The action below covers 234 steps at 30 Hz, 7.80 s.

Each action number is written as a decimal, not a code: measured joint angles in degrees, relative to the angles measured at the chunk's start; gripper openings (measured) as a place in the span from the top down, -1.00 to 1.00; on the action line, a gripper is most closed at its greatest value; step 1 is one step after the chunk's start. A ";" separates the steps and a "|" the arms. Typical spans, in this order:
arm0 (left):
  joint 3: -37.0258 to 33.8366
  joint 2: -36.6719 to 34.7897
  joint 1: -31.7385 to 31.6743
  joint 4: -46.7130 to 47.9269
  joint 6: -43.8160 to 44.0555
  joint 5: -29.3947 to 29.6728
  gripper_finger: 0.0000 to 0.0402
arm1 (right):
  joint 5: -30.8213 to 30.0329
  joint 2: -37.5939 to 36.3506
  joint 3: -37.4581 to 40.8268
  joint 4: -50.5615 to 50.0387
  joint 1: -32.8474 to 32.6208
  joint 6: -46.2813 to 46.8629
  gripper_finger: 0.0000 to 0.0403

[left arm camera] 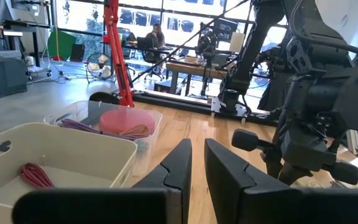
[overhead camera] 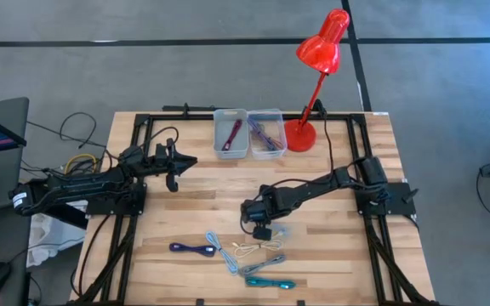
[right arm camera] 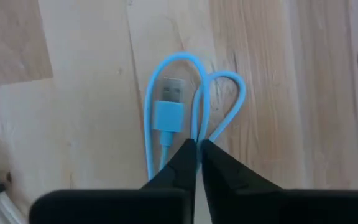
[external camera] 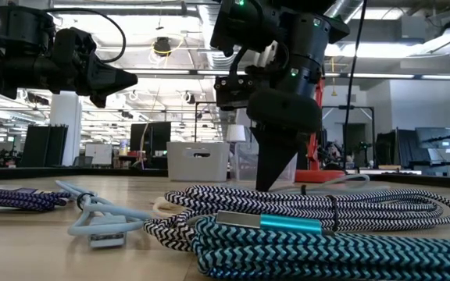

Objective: Pick & Place USB Port
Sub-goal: Put the top light blue charger cable into the transparent bin, then put the white charger cable into the transparent bin

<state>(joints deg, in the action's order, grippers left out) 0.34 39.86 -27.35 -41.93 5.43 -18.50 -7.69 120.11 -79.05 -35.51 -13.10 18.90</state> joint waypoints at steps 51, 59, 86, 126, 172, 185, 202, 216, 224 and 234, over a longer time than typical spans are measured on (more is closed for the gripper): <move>0.00 0.00 0.01 -0.04 0.00 0.00 0.78 | 1.66 -15.80 0.90 -12.32 -4.18 9.76 0.20; 0.00 0.00 0.01 -0.04 0.00 0.00 0.78 | 1.65 -15.79 5.04 -7.48 -4.62 11.18 -0.08; 0.00 0.00 0.02 -0.04 0.00 0.00 0.78 | 1.69 -14.86 13.95 5.95 -5.05 14.77 -0.04; 0.00 1.56 0.02 0.11 -0.04 0.00 0.78 | -4.82 -20.28 14.04 8.37 -2.56 8.35 0.99; 0.00 1.57 0.02 0.09 -0.04 0.00 0.78 | -11.76 -30.76 13.88 18.79 35.06 -7.02 1.00; 0.00 1.57 0.00 -0.07 -0.02 0.02 0.78 | -8.84 -26.76 13.87 21.08 37.29 -4.29 1.00; 0.00 1.55 0.02 -0.04 -0.02 0.00 0.78 | -8.89 -14.68 13.88 22.79 40.65 -3.37 1.00; 0.00 1.55 0.00 -0.04 -0.02 0.01 0.78 | -8.89 -20.12 10.91 20.28 39.17 -7.31 0.47; 0.00 1.56 0.01 -0.04 -0.03 0.00 0.78 | -6.39 -24.55 7.67 14.47 35.70 -8.76 0.18; 0.00 1.55 0.01 -0.04 -0.22 0.00 0.78 | -3.95 -29.23 7.04 5.38 19.88 -11.25 0.26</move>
<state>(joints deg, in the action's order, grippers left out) 0.34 41.41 -27.34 -41.98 5.21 -18.50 -11.64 90.88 -72.01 -30.13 6.77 7.65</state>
